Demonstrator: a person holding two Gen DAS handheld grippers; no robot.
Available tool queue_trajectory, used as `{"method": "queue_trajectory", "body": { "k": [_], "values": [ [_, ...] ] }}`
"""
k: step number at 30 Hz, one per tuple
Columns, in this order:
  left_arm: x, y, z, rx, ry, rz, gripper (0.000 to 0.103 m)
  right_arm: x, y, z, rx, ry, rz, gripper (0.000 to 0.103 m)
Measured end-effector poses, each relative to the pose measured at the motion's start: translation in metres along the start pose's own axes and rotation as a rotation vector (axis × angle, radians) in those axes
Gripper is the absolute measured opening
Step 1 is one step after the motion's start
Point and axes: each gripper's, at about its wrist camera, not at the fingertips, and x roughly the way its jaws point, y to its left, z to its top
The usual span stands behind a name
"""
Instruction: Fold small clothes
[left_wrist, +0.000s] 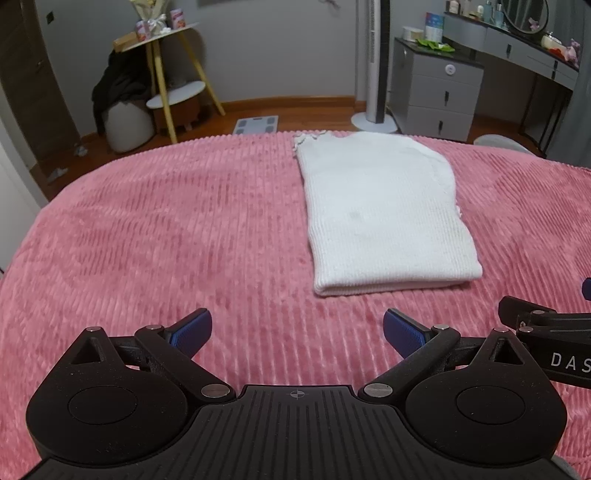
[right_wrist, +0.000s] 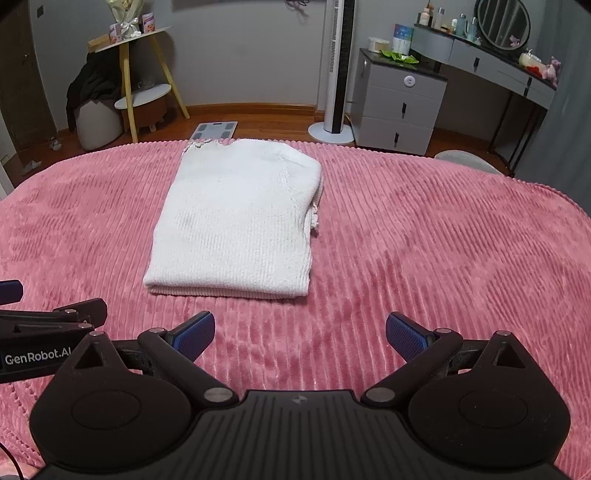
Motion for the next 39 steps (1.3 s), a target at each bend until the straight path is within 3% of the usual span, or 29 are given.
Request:
{"method": "queue_trajectory", "body": {
  "k": [39],
  "values": [
    [-0.0026, -0.0072, 0.0011, 0.011, -0.008, -0.010, 0.102, -0.0018, -0.0058, -0.0025, 0.025, -0.012, 0.003, 0.099]
  ]
}}
